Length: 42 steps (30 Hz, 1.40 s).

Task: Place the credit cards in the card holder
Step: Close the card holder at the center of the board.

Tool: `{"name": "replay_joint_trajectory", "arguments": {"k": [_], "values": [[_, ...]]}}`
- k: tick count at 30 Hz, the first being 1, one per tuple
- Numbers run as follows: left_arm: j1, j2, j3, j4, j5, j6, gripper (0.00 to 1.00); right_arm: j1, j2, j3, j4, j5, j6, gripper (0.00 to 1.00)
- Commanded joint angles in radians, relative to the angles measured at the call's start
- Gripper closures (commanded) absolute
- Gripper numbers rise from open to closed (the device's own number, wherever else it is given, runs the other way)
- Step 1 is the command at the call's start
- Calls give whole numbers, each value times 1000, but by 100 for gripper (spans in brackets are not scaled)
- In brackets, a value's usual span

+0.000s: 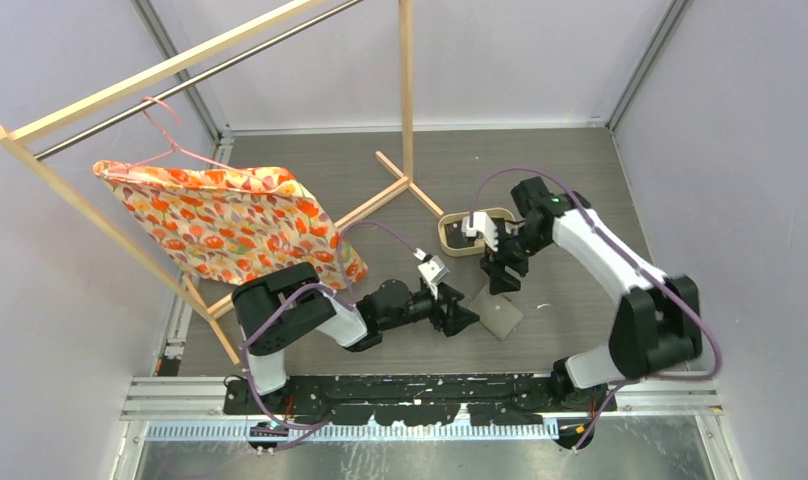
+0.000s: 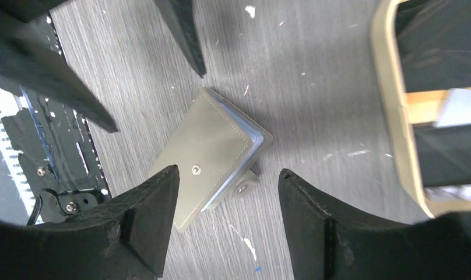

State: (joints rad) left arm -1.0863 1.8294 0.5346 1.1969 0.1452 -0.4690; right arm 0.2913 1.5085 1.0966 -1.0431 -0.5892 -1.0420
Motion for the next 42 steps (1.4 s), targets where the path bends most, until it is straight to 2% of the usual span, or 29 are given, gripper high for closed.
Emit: {"name": "replay_joint_trajectory", "arguments": {"k": [1,4,6,9,12,15,18,21,26,28,31,33,42], "values": [[41,4,96,-71,18,-5,28,-34,-202,-37,-3,-43,114,31],[88,19,171,-186,104,-23,28,-115,-206,-77,-19,-54,133,31],[102,45,191,-188,117,-53,29,-170,-161,-65,-75,-79,105,33],[103,72,273,-309,142,-57,32,-220,-72,-28,-148,-104,84,38],[103,94,329,-406,163,-56,34,-224,-20,-12,-150,-88,112,41],[102,120,354,-446,169,-65,41,-225,-17,-20,-106,-71,171,41],[100,141,380,-480,187,-71,45,-225,-19,-24,-96,-70,180,41],[100,164,423,-564,196,-78,54,-224,-15,-23,-93,-68,186,41],[95,185,441,-580,232,-101,60,-225,-8,-24,-87,-62,194,41],[94,188,442,-579,236,-106,69,-225,-1,-25,-86,-58,196,41],[94,191,443,-585,234,-117,89,-225,19,-26,-85,-51,200,42],[95,191,444,-591,230,-122,98,-225,21,-30,-75,-50,208,43],[77,166,397,-616,114,-186,100,-216,-55,-64,-41,-28,235,46]]}}
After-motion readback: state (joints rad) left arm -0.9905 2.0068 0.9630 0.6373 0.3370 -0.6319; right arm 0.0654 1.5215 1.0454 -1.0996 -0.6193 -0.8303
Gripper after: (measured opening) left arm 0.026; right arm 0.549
